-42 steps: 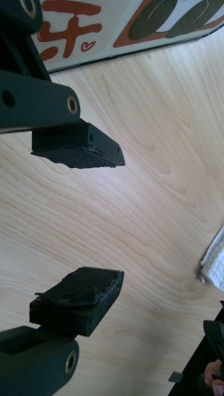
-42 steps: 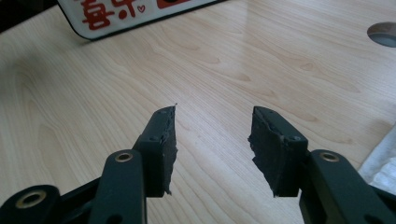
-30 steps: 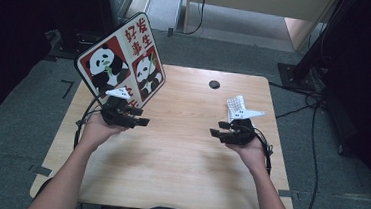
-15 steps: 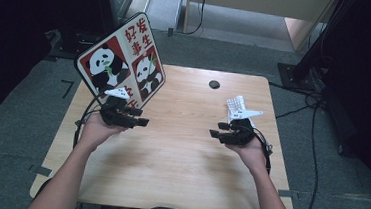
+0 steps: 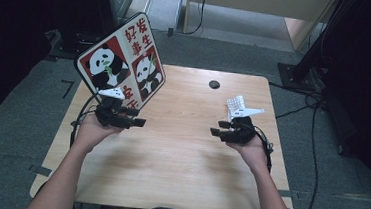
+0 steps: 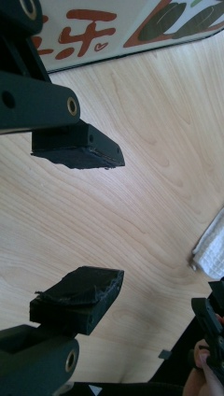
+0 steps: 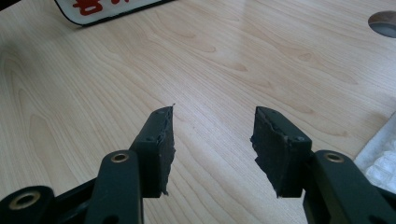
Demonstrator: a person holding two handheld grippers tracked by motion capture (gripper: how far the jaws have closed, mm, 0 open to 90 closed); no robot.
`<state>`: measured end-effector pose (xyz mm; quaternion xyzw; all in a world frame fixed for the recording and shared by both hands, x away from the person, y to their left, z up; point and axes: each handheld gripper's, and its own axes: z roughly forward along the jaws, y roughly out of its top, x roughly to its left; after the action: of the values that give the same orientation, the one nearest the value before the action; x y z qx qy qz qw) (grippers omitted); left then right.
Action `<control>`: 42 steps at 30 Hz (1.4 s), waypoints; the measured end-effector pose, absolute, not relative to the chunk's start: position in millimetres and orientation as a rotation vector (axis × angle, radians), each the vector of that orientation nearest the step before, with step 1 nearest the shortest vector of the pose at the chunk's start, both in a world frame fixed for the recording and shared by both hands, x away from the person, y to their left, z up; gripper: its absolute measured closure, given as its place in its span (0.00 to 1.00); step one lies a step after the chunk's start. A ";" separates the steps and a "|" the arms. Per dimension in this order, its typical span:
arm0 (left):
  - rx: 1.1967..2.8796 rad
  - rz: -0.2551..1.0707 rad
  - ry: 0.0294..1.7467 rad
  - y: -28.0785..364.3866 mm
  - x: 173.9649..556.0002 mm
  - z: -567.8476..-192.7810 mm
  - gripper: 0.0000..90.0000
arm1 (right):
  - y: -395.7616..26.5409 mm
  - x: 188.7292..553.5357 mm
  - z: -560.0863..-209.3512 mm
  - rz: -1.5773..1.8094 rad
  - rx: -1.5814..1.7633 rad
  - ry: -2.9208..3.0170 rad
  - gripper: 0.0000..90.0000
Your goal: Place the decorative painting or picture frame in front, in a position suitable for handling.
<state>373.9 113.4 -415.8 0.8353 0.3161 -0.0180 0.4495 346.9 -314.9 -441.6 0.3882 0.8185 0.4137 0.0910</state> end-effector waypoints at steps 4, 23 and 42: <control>2.059 -0.044 0.782 117.4 370.1 -413.6 0.43 | -312.9 349.0 -440.9 1.237 1.143 2.439 0.54; 2.027 -0.022 0.798 148.4 357.3 -405.3 0.44 | -306.6 355.7 -440.2 1.243 1.108 2.479 0.58; 1.992 0.001 0.842 198.8 348.5 -391.4 0.47 | -308.5 354.4 -441.7 1.219 1.140 2.483 0.57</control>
<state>348.5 198.8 -391.4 0.8130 0.3436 0.0006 0.4700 354.4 -308.5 -441.7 0.3801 0.8275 0.4064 0.0747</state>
